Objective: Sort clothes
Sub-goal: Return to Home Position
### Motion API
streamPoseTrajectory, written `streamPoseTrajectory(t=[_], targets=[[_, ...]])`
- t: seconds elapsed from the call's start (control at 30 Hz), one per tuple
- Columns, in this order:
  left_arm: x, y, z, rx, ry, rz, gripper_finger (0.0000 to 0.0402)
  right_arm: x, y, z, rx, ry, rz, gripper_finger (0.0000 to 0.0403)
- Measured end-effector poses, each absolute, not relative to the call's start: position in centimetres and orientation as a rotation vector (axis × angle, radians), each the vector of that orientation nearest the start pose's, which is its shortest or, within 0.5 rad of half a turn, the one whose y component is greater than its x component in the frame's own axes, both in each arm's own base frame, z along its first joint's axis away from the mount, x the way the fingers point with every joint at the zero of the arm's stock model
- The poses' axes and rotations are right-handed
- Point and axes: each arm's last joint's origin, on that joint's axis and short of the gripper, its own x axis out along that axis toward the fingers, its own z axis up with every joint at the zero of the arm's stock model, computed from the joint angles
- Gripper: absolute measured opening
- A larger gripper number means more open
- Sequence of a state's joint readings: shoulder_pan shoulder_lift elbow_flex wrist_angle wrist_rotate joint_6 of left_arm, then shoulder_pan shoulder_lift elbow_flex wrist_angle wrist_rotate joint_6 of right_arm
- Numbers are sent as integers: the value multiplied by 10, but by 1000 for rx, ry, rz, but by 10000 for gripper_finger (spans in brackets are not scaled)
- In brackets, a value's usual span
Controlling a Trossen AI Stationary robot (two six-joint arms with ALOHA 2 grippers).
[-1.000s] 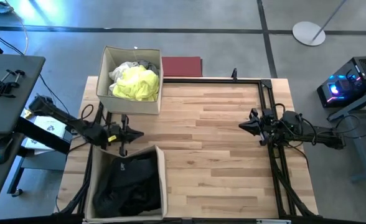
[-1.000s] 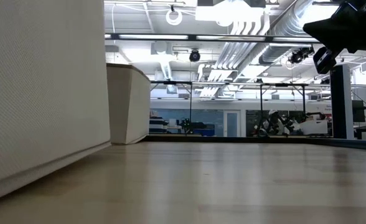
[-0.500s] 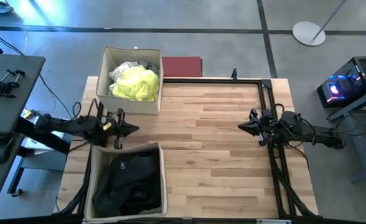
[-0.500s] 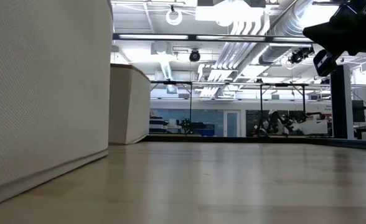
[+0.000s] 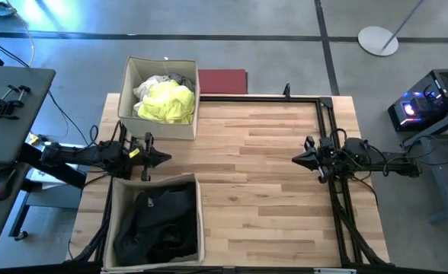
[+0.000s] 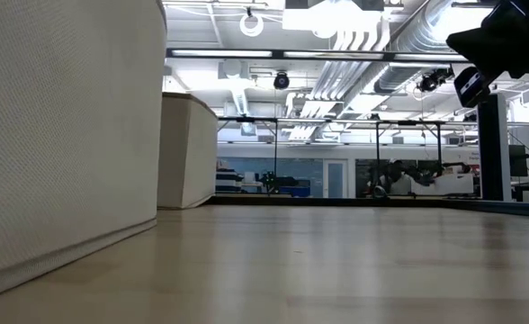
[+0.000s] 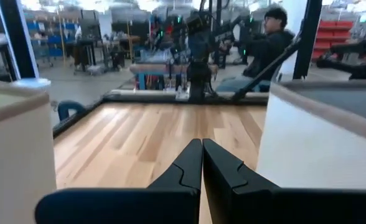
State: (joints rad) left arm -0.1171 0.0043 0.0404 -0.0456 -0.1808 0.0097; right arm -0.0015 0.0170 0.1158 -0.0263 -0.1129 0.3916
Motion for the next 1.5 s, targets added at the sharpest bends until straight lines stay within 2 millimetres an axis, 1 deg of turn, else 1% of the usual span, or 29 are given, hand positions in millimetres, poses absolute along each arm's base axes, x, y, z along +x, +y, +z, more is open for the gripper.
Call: streamPoseTrajectory(t=[0.07,0.2,0.5,0.57,0.67,0.7,0.8,0.97,1.2,1.4,1.5], targets=[[97,-6,171,16,-34,53,0,90,4,199,387,-49,127,0],[97,-7,170,29,-40,43,0,90,5,199,362,-58,89,0],[97,-7,170,11,-33,21,0,90,11,196,169,-42,121,0],[97,-7,170,10,-33,20,0,92,11,191,155,-61,111,0],[97,-8,170,8,-33,20,0,97,12,173,153,-65,112,0],[97,-8,170,8,-32,20,0,97,12,172,155,-55,101,0],[97,-7,170,8,-32,20,0,97,9,174,142,-73,23,0],[97,-8,170,28,-32,19,0,97,3,179,60,-133,-23,0],[97,-8,170,43,-32,19,0,98,-6,175,91,-94,-50,0],[97,-8,170,80,-31,19,0,98,-6,174,110,-84,-22,0],[97,-8,170,102,-31,19,0,98,-7,167,110,-8,-51,0]])
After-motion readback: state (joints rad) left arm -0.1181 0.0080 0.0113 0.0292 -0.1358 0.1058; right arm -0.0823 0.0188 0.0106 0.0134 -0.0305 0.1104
